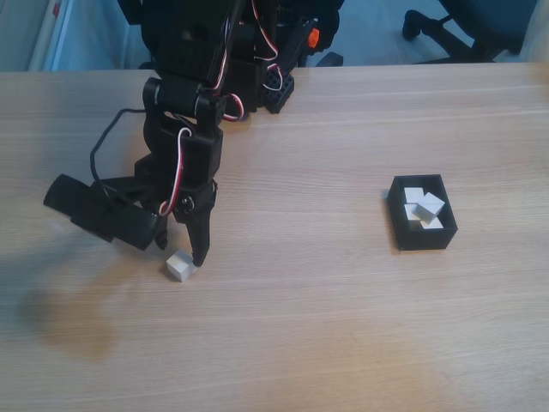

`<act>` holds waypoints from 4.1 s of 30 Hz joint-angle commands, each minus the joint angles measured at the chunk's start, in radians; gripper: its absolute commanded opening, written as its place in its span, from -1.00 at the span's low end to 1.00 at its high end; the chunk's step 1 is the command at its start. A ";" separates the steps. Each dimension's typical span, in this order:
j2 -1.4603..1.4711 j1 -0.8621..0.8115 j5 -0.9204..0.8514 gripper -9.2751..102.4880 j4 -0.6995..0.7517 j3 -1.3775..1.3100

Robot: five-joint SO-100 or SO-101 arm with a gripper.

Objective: Pick blocks and place them in the box.

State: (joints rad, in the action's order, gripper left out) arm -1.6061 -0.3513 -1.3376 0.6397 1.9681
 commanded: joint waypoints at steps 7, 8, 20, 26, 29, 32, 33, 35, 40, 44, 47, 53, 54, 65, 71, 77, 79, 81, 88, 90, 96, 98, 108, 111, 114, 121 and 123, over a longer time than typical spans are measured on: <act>0.040 0.035 0.012 -0.52 -0.028 -0.063; 0.043 0.041 0.017 -0.53 -0.028 -0.063; 0.067 0.077 0.037 -0.69 -0.049 -0.064; 0.078 0.092 0.014 -0.76 -0.094 -0.064; 0.075 0.095 0.011 -0.79 -0.095 -0.064; 0.075 0.094 0.015 -0.73 -0.101 -0.057; 0.078 0.094 0.017 -0.71 -0.103 -0.057; 0.084 0.091 0.020 -0.67 -0.112 -0.058; 0.109 0.087 0.009 -0.63 -0.130 -0.078; 0.137 0.086 -0.002 -0.61 -0.132 -0.110; 0.158 0.081 -0.006 -0.53 -0.135 -0.137; 0.193 0.071 -0.018 -0.51 -0.137 -0.184; 0.196 0.071 -0.018 -0.52 -0.137 -0.192; 0.206 0.061 -0.034 -0.74 -0.138 -0.210; 0.143 0.084 -0.031 -0.83 -0.140 -0.179; -0.080 0.181 -0.011 -0.83 -0.121 -0.035; -0.178 0.239 0.014 -0.83 -0.069 0.018; -0.273 0.308 0.040 -0.83 0.009 0.057; -0.523 0.618 0.189 -0.83 0.295 0.092; -0.561 0.709 0.230 -0.83 0.351 0.083; -0.607 0.942 0.368 -0.83 0.449 0.037; -0.604 0.992 0.419 -0.83 0.462 0.023; -0.460 1.074 0.506 -0.82 0.408 -0.055; -0.403 1.080 0.514 -0.80 0.391 -0.097; -0.350 1.092 0.529 -0.78 0.380 -0.143; -0.278 1.118 0.568 -0.70 0.357 -0.195; -0.267 1.123 0.565 -0.64 0.351 -0.195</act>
State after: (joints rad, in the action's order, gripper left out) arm -1.8730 0.7639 -0.7762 1.0109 1.8300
